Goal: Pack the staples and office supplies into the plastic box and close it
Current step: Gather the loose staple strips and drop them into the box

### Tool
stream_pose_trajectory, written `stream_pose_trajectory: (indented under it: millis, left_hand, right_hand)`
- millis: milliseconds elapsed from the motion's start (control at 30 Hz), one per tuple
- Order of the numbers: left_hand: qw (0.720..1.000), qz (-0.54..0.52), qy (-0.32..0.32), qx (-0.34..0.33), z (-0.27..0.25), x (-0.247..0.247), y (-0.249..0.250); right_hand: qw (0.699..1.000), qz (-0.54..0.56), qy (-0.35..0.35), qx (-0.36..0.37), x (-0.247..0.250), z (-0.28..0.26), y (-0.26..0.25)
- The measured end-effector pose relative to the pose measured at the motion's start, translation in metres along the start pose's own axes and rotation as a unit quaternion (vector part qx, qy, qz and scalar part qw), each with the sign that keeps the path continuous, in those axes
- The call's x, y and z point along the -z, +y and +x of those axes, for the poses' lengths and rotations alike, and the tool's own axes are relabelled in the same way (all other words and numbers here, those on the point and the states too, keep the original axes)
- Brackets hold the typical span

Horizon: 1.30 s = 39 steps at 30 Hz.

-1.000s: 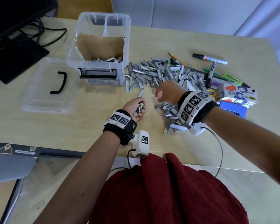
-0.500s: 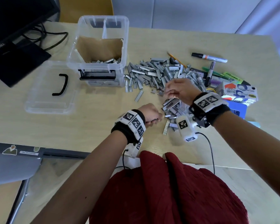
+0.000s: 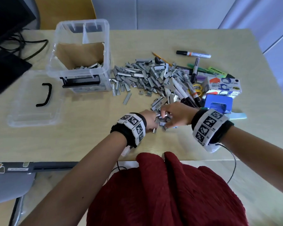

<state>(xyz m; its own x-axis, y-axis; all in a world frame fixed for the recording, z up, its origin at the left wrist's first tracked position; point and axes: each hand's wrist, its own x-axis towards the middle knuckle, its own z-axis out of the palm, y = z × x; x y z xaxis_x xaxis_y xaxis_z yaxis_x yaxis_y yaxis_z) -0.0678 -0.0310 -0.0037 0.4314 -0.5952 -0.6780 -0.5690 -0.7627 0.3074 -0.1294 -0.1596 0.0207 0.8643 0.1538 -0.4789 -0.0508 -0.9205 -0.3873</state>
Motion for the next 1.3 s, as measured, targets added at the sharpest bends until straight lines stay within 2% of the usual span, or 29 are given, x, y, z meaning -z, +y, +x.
stream_pose_trajectory:
  millis: [100, 167, 233, 300, 367, 400, 467, 500, 533, 567, 633, 667, 733, 800, 867, 967, 1100, 1133, 1233, 1300]
  left_hand:
    - [1.000, -0.022, 0.017, 0.006, 0.000, 0.002, -0.008]
    - [0.998, -0.062, 0.028, 0.009, -0.002, 0.003, -0.015]
    - [0.990, -0.140, 0.033, 0.012, -0.003, 0.003, -0.022]
    - [0.964, -0.263, 0.028, 0.023, -0.006, 0.003, -0.030]
    - [0.927, -0.373, 0.029, 0.032, -0.011, 0.008, -0.038]
    - [0.911, -0.410, 0.037, 0.029, -0.015, 0.012, -0.042]
    - [0.868, -0.494, 0.049, 0.001, -0.023, 0.021, -0.049]
    - [0.839, -0.541, 0.052, -0.019, -0.027, 0.027, -0.053]
    - [0.809, -0.583, 0.055, -0.038, -0.031, 0.032, -0.056]
    - [0.782, -0.619, 0.060, -0.053, -0.036, 0.038, -0.060]
    - [0.734, -0.671, 0.068, -0.080, -0.044, 0.050, -0.065]
    - [0.711, -0.693, 0.069, -0.096, -0.047, 0.057, -0.068]
    - [0.675, -0.723, 0.075, -0.127, -0.055, 0.070, -0.074]
    - [0.651, -0.739, 0.090, -0.148, -0.063, 0.084, -0.079]
    - [0.621, -0.760, 0.116, -0.153, -0.071, 0.100, -0.087]
    - [0.558, -0.800, 0.183, -0.126, -0.076, 0.122, -0.105]
    - [0.474, -0.840, 0.262, -0.028, -0.069, 0.141, -0.139]
    - [0.463, -0.844, 0.271, -0.005, -0.067, 0.145, -0.146]
    - [0.455, -0.838, 0.296, 0.050, -0.066, 0.156, -0.152]
    - [0.435, -0.841, 0.315, 0.072, -0.066, 0.165, -0.153]
  right_hand:
    - [0.994, -0.104, -0.029, 0.018, -0.009, 0.000, 0.003]
    - [0.987, -0.153, -0.013, 0.042, -0.014, 0.001, 0.005]
    - [0.986, -0.155, 0.004, 0.053, -0.018, 0.004, 0.006]
    - [0.991, -0.120, 0.014, 0.053, -0.018, 0.008, 0.005]
    - [0.997, -0.064, 0.022, 0.046, -0.016, 0.014, 0.004]
    - [0.999, -0.019, 0.027, 0.036, -0.014, 0.018, 0.003]
    - [0.990, 0.138, 0.039, 0.010, -0.007, 0.024, 0.001]
    - [0.971, 0.237, 0.039, -0.005, -0.003, 0.026, 0.000]
    - [0.937, 0.347, 0.035, -0.016, 0.001, 0.028, 0.001]
    - [0.887, 0.461, 0.024, -0.025, 0.005, 0.029, 0.000]
    - [0.765, 0.643, 0.006, -0.032, 0.013, 0.033, -0.002]
    - [0.708, 0.705, 0.001, -0.034, 0.016, 0.034, -0.004]
    - [0.618, 0.786, -0.002, -0.017, 0.022, 0.040, -0.010]
    - [0.563, 0.827, -0.006, 0.018, 0.026, 0.049, -0.016]
    - [0.530, 0.845, -0.035, 0.067, 0.031, 0.061, -0.024]
    - [0.505, 0.852, -0.073, 0.116, 0.043, 0.076, -0.038]
    - [0.510, 0.843, -0.082, 0.153, 0.066, 0.092, -0.064]
    - [0.513, 0.840, -0.080, 0.156, 0.072, 0.097, -0.071]
    - [0.518, 0.843, -0.058, 0.131, 0.089, 0.112, -0.091]
    - [0.547, 0.831, -0.025, 0.100, 0.101, 0.124, -0.103]
